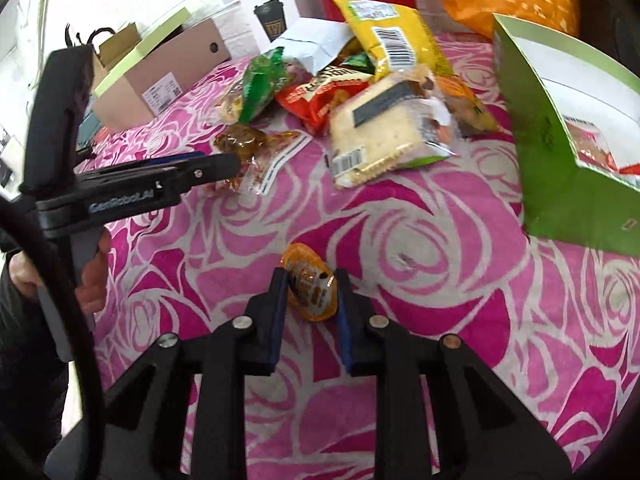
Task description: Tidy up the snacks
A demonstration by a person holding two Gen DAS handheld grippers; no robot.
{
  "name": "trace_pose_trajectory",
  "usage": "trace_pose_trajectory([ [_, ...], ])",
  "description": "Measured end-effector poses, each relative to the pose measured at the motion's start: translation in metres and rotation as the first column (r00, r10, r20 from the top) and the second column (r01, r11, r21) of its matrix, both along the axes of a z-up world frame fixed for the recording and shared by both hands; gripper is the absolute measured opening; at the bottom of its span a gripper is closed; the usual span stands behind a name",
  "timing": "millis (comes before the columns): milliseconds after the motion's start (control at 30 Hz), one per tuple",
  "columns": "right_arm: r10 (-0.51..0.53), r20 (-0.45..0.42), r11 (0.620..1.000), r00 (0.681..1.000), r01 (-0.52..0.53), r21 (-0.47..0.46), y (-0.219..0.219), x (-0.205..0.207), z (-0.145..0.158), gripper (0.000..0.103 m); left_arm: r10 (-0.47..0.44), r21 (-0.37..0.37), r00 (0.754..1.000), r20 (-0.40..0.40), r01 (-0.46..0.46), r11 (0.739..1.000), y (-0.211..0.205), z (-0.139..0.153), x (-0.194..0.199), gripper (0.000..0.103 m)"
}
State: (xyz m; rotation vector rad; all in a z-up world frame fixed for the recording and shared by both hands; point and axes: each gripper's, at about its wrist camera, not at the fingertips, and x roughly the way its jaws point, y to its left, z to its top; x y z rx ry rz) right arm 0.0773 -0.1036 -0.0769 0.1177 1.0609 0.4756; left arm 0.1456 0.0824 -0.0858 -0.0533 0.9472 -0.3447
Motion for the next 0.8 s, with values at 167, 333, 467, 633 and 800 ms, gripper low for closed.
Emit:
trace_pose_trajectory([
  [167, -0.001, 0.003, 1.000, 1.000, 0.001, 0.014, -0.003, -0.005, 0.000, 0.025, 0.005, -0.004, 1.000, -0.030, -0.005, 1.000, 0.000, -0.006, 0.008, 0.056],
  [333, -0.013, 0.011, 1.000, 1.000, 0.013, 0.024, -0.011, -0.010, 0.004, 0.025, -0.019, 0.012, 0.999, -0.030, 0.020, 1.000, -0.008, -0.004, -0.003, 0.057],
  [467, -0.030, 0.019, 0.999, 0.999, 0.030, 0.031, -0.017, -0.011, 0.006, 0.025, -0.023, 0.012, 0.999, -0.035, 0.023, 1.000, -0.011, 0.000, -0.008, 0.061],
  [633, -0.035, 0.021, 0.999, 0.999, 0.034, 0.030, -0.017, -0.014, 0.007, 0.025, -0.068, 0.036, 0.997, -0.031, 0.069, 0.997, -0.018, -0.001, -0.011, 0.075],
  [800, -0.038, 0.032, 0.999, 0.999, 0.037, 0.034, -0.018, -0.015, 0.010, 0.025, -0.025, 0.078, 0.998, -0.052, 0.029, 0.997, -0.018, -0.017, -0.010, 0.060],
])
